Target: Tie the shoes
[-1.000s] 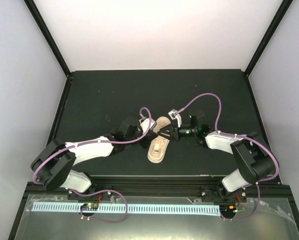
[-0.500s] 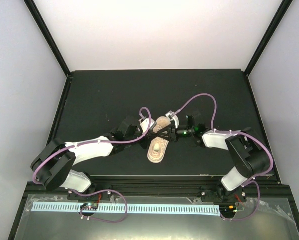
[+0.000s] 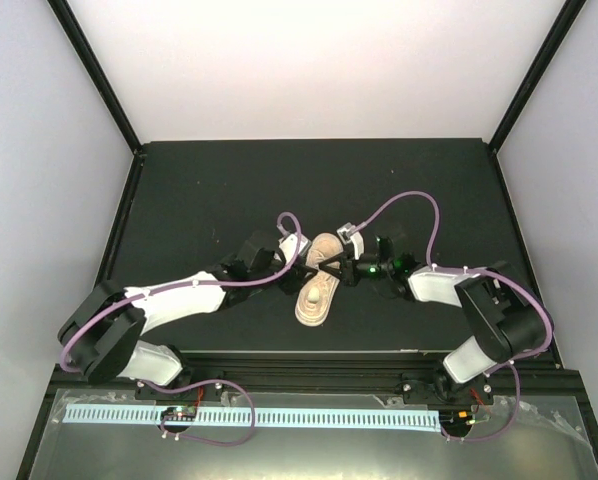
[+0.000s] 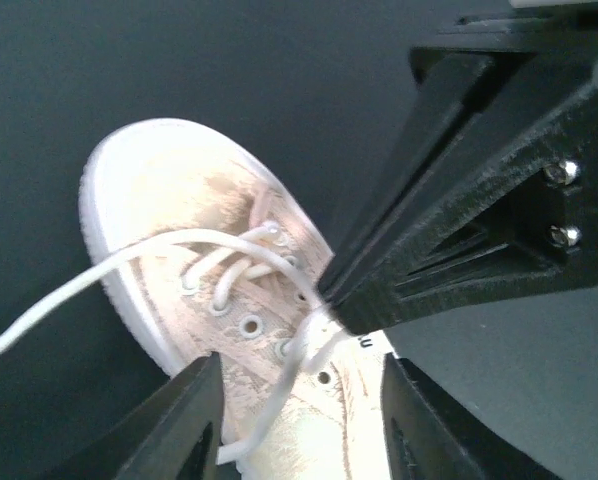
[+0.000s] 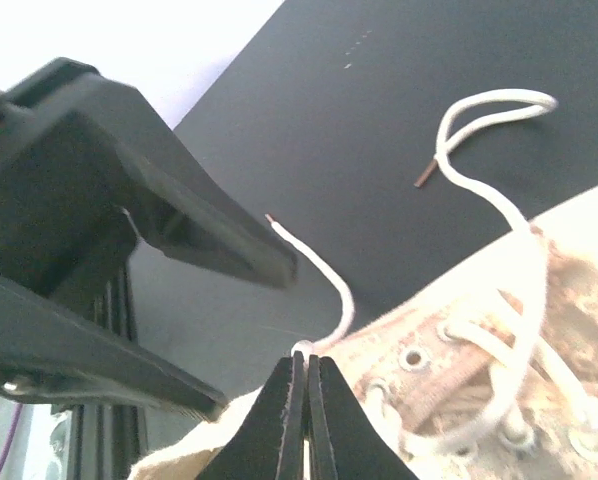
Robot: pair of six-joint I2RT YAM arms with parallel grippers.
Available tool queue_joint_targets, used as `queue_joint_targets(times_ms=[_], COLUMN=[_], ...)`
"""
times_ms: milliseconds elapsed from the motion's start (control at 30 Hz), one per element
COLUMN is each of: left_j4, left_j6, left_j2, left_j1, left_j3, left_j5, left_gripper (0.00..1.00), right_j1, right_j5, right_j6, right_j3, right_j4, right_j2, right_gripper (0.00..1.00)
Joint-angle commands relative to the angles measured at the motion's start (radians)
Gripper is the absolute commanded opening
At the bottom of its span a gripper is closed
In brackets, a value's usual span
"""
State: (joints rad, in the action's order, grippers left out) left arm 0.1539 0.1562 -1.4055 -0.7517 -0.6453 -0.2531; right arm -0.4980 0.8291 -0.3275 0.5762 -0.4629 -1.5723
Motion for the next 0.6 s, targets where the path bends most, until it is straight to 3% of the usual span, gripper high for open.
queue_joint_targets(times_ms=[0, 100, 233, 400, 567], left_j4=[-0.069, -0.121, -0.22, -0.293, -0.231], left_j6=[0.041, 0.097, 0.151, 0.168, 0.182], left_j2=[0.092, 0.118, 0.054, -0.087, -0.163], left_j1=[0.0, 0.04, 0.11, 0.172, 0.219], left_j3=[-0.019, 0.009, -0.026, -0.118, -0.163], left_j5=[0.193, 0.327, 0.379, 0.386, 0.284], left_gripper=[0.5, 0.57, 0.58, 0.55, 0.57], right_j1=[-0.002, -0.001, -0.001, -0.002, -0.001], right_j5=[-0.115, -0.123, -0.126, -0.122, -0.116], right_j6=[-0.001, 0.002, 0.002, -0.003, -0.002], right_j3=[-0.037, -0.041, -0.048, -0.056, -0.058], right_j4=[-0.043, -0.035, -0.036, -0.047, -0.052], right_j2=[0.063, 0.074, 0.077, 0.077, 0.078], right_gripper=[0.02, 0.02, 0.02, 0.02, 0.02])
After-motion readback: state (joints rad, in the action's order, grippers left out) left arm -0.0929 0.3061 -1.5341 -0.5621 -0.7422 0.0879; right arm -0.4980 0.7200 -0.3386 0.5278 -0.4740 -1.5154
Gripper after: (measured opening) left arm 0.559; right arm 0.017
